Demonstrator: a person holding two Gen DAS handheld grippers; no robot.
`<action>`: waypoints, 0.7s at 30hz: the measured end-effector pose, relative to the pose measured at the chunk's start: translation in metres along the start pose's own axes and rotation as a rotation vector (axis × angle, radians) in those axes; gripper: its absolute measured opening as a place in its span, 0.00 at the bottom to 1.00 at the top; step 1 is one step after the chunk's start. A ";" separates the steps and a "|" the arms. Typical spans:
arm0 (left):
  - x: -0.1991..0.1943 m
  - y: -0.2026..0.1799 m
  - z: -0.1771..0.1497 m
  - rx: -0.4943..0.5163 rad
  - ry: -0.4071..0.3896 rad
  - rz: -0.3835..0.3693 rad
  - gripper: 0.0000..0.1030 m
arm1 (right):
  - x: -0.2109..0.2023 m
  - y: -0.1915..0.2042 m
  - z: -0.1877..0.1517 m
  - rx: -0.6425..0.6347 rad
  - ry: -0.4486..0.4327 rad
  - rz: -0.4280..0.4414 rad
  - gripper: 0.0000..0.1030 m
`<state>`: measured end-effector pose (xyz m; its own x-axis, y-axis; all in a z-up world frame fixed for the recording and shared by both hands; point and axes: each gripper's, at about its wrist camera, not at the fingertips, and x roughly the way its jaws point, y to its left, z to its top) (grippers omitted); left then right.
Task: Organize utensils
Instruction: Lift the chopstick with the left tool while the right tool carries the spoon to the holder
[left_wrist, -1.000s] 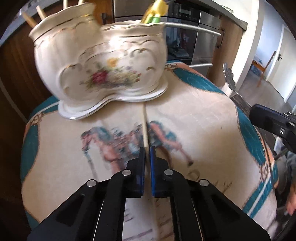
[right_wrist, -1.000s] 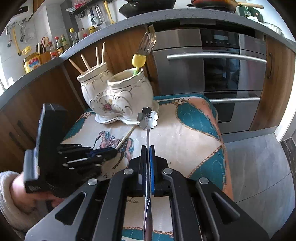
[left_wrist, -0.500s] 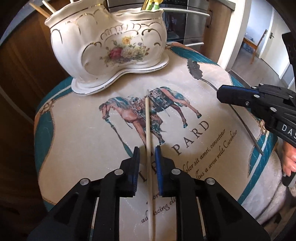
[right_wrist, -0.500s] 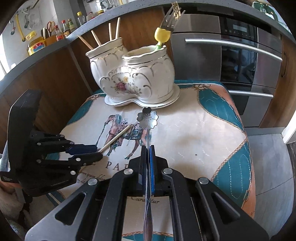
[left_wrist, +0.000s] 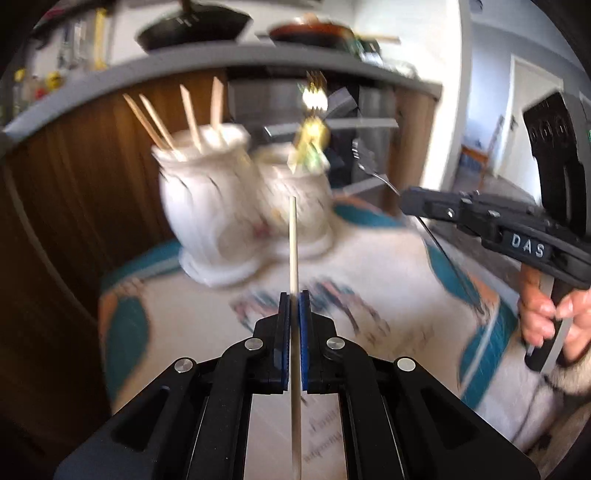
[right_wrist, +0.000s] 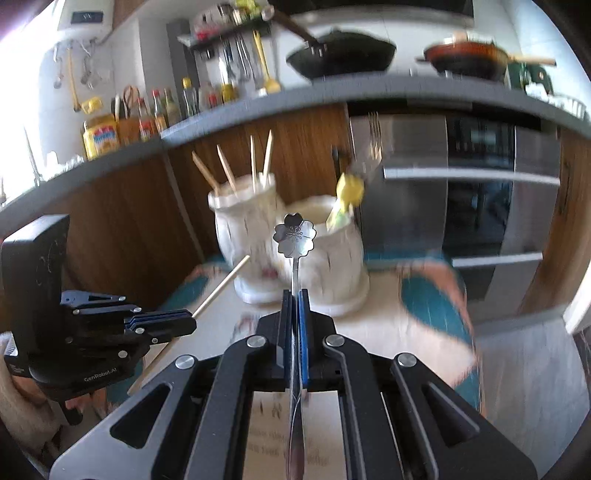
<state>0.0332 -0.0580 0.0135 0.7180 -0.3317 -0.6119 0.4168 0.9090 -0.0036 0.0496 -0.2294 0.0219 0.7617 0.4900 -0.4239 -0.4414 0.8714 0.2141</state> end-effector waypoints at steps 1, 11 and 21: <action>-0.004 0.004 0.006 -0.018 -0.040 -0.006 0.05 | 0.001 0.001 0.006 0.000 -0.024 0.005 0.03; -0.016 0.049 0.090 -0.143 -0.372 -0.026 0.05 | 0.031 -0.003 0.083 0.011 -0.288 0.034 0.03; 0.032 0.086 0.127 -0.262 -0.506 -0.007 0.05 | 0.084 -0.022 0.112 0.077 -0.354 0.033 0.03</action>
<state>0.1630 -0.0230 0.0943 0.9201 -0.3592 -0.1564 0.3169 0.9170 -0.2422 0.1766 -0.2049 0.0799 0.8705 0.4843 -0.0878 -0.4419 0.8476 0.2938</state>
